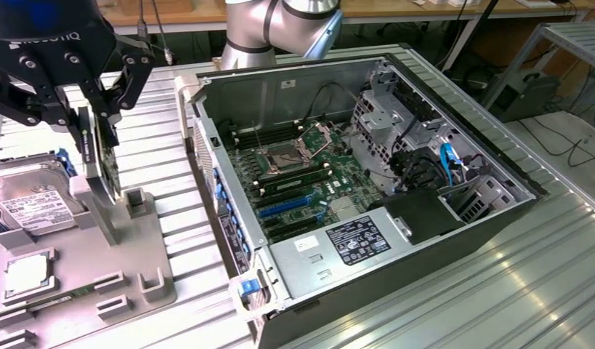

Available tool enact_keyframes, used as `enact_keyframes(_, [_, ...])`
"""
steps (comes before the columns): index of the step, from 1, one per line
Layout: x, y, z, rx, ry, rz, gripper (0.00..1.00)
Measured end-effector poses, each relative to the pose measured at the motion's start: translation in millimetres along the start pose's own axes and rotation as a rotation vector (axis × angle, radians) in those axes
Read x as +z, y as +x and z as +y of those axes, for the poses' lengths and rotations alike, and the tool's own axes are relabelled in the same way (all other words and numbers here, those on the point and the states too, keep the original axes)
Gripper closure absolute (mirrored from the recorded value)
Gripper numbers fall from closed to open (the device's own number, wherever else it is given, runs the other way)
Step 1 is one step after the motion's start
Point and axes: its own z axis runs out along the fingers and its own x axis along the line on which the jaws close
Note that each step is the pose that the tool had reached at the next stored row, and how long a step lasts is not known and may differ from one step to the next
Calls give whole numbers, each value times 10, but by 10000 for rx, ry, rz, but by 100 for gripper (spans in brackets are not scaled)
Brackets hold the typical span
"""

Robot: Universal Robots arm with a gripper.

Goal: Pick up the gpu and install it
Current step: 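Pick up the gpu and move the gpu toward the slot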

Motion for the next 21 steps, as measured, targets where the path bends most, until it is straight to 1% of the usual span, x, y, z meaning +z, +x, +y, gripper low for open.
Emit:
enact_keyframes(8, [-2,-4,0,-1,2,2,72])
enact_keyframes(21, [2,-100,-2,-1,1,1,72])
